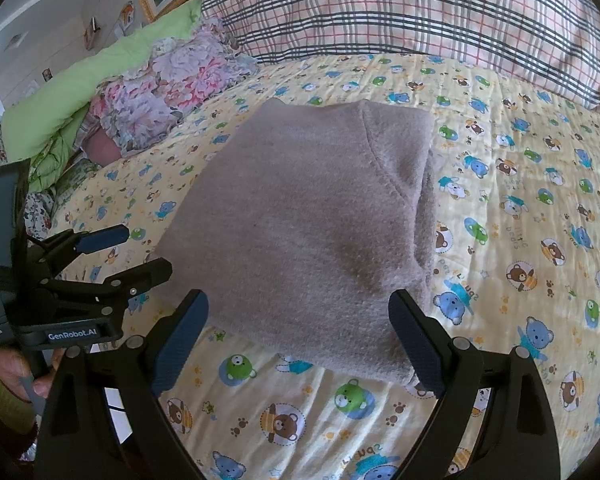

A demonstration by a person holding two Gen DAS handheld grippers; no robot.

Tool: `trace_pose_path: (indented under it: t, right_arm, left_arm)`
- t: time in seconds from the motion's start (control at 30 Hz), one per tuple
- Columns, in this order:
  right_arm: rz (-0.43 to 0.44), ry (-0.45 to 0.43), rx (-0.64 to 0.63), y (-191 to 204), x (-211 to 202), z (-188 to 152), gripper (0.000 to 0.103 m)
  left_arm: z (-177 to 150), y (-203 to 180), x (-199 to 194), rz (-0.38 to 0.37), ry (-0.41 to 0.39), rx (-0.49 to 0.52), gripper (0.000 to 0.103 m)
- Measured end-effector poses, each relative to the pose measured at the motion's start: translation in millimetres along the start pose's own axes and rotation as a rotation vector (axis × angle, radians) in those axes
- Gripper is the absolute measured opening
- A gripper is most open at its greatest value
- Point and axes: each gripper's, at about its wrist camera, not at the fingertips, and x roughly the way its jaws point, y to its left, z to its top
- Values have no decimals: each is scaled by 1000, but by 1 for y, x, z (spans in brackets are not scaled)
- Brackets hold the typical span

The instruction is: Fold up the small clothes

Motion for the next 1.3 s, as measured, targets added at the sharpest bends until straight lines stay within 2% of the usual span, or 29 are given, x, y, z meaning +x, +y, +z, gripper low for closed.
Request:
trace_pose_path:
  t: [1.3]
  right_arm:
    - [5,-1,-2,-2,-4,4,92]
  left_arm:
    - [4,-1,0,1,0,6,87]
